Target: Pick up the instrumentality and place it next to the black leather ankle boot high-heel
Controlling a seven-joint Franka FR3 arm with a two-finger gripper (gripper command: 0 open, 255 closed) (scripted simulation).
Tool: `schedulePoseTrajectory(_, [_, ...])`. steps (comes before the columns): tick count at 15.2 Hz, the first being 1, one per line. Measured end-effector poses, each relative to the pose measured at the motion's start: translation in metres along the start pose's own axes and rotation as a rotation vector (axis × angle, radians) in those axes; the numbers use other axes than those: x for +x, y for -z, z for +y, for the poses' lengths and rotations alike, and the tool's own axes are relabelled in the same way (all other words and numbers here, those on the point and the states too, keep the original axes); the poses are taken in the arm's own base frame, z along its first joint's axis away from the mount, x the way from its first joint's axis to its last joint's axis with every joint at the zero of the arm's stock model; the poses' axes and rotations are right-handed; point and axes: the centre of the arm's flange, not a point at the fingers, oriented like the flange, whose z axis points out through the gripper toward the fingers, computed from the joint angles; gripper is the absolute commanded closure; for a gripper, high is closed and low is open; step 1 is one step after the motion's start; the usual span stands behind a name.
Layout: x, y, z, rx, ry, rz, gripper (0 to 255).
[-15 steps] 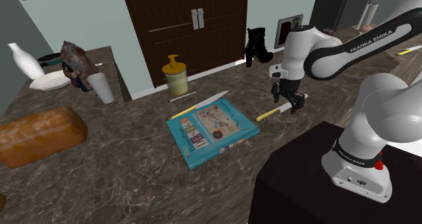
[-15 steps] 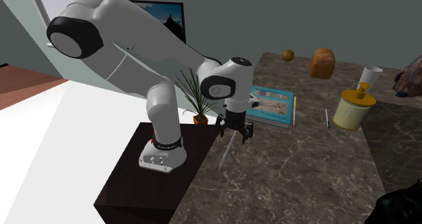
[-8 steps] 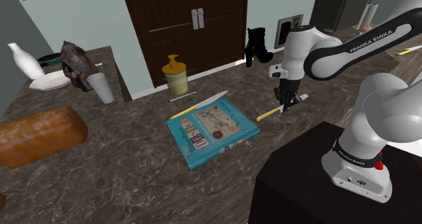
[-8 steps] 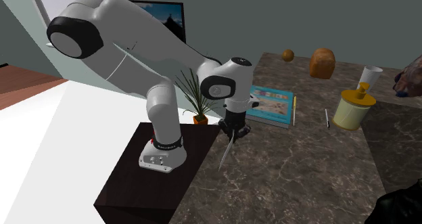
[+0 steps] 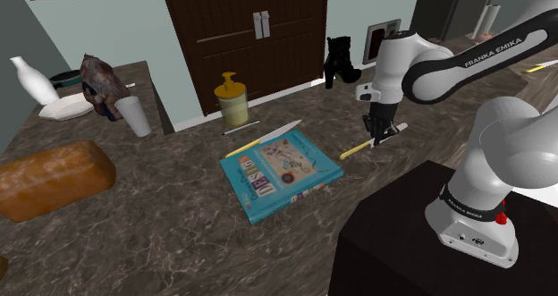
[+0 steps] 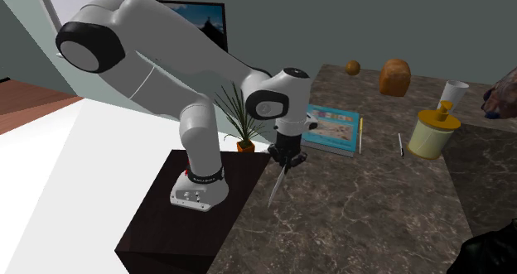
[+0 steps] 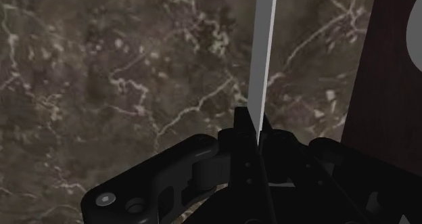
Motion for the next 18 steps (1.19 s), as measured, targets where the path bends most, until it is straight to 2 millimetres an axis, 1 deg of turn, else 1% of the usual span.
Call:
schedulePoseTrajectory(5, [-0.001,0.024,0.0,0.0,0.0,0.0,255])
schedulePoseTrajectory(18, [-0.001,0.095,-0.001,0.0,0.0,0.0,255])
